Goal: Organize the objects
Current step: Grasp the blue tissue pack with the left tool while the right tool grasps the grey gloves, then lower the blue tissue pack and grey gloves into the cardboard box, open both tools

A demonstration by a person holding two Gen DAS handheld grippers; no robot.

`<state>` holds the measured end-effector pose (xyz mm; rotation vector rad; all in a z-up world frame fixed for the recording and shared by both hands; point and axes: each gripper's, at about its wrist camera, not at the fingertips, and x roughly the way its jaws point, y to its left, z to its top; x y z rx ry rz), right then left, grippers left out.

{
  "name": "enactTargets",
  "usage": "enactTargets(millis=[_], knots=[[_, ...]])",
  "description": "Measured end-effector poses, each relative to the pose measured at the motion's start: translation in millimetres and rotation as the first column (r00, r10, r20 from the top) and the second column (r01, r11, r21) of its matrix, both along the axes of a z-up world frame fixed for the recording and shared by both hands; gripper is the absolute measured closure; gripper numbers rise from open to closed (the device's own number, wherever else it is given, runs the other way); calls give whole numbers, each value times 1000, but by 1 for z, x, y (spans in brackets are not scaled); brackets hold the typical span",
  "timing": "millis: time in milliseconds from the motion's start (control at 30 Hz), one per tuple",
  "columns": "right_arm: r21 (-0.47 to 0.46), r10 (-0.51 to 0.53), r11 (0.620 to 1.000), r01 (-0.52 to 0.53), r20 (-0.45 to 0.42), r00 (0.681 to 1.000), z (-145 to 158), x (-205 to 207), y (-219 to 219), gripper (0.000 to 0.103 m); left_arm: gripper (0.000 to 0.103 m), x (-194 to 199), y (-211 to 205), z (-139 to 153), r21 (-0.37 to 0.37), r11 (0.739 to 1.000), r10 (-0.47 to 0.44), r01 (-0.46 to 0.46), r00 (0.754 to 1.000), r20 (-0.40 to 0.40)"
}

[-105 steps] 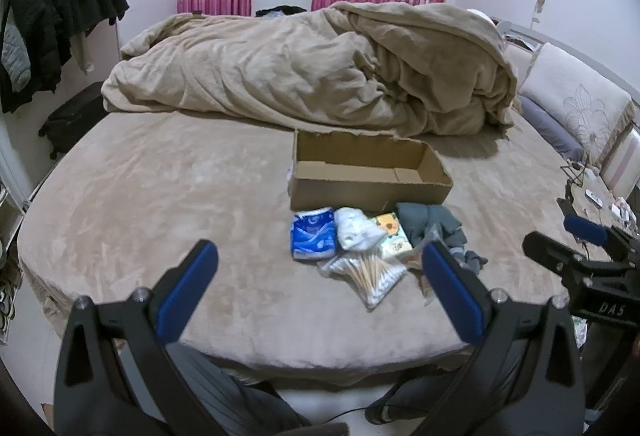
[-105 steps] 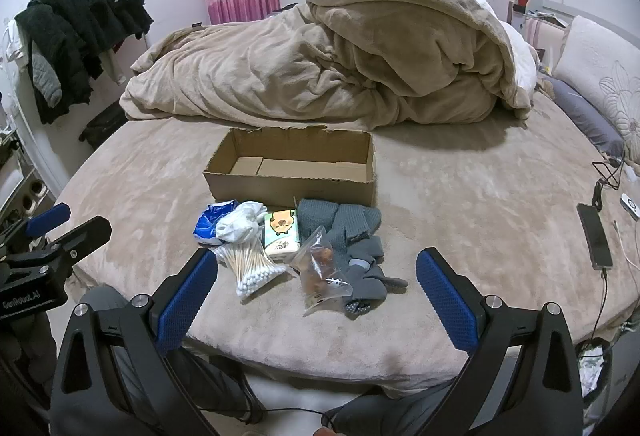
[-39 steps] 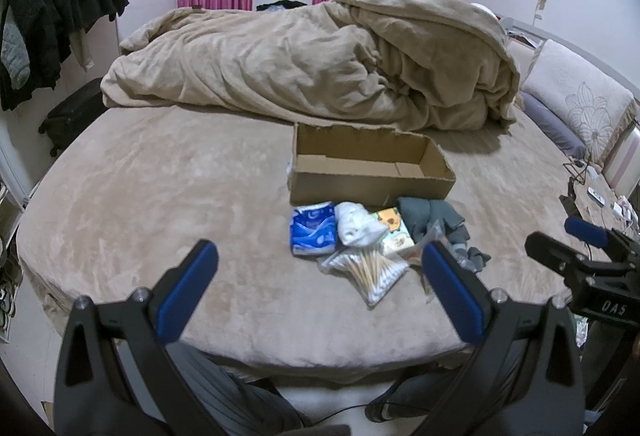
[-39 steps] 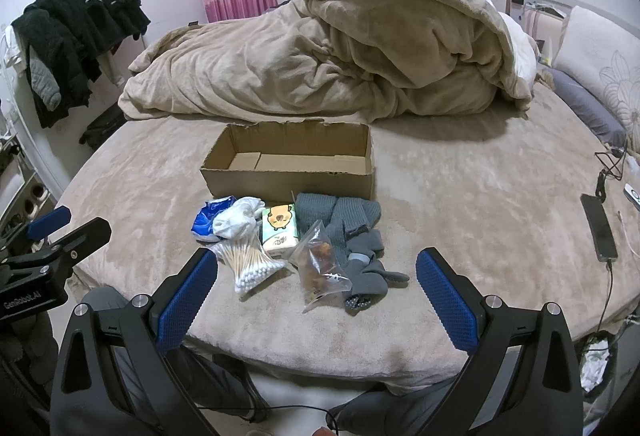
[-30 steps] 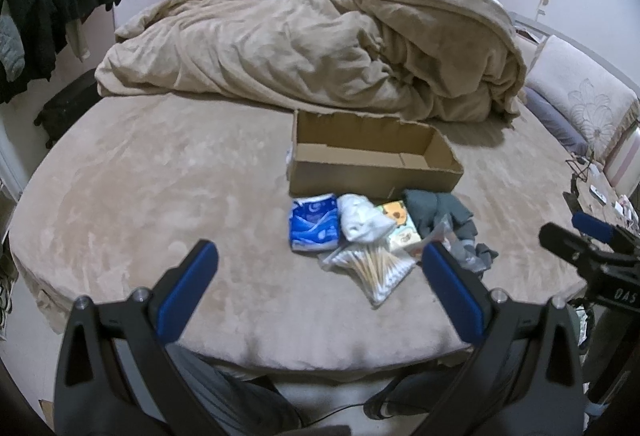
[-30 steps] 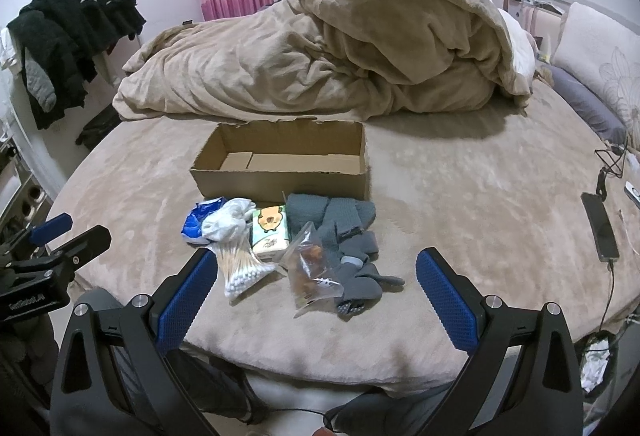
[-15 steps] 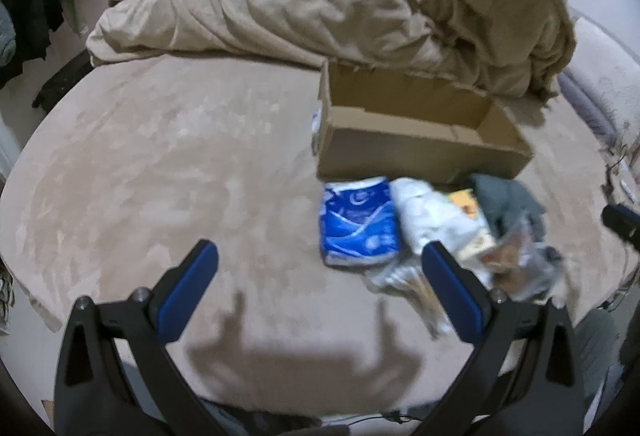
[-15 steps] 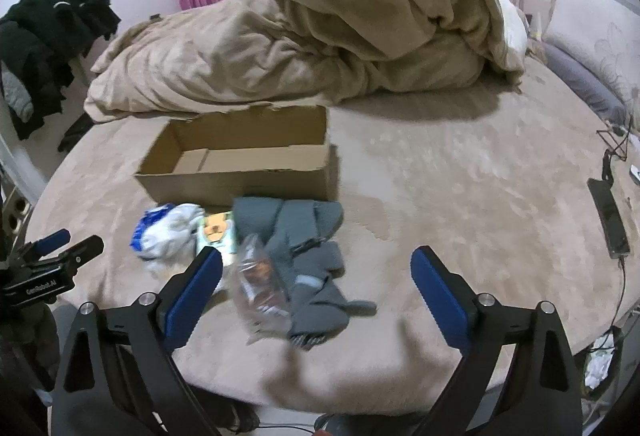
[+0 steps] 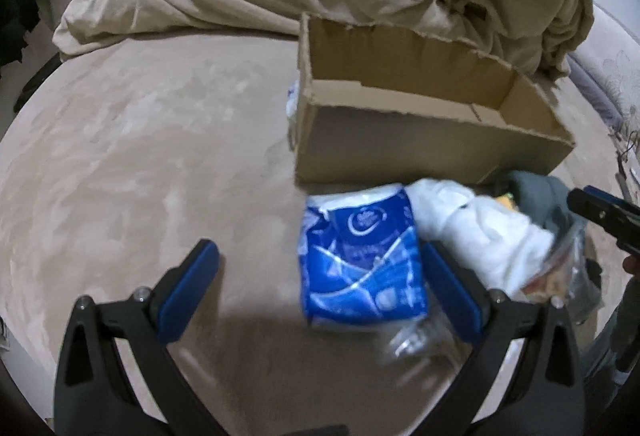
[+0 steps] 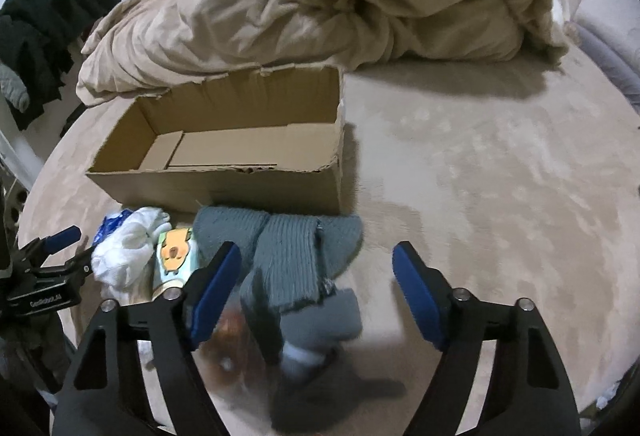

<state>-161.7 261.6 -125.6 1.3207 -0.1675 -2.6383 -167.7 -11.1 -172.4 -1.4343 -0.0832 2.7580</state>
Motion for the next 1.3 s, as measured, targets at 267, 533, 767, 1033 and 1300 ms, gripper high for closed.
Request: enactTargets(millis=[267,533,767,1033,1300], knots=[[-109,44,993,-40,41,998,-24,-22,-4,50,45,-7,-1,-8,-9,1000,-20,20,1000,13],[-115,53,992,-53,-4,999,-10,-9,-6,89,51,14,-6,9,14,999,-41,42,999,-33],[-76,32,996,-39,-92,995,22,14,-6,97,51,40,-8,44,23,999,-43,45,995,-91],[-37,27,999,-36,-205,978,67,38,-9,97,51,64,-5,97,50,996,-66,75,982,-175],[-35,52,997,-67,-317,947,119,40,-15,97,51,58,5,149,49,989,-125,143,956,-265]])
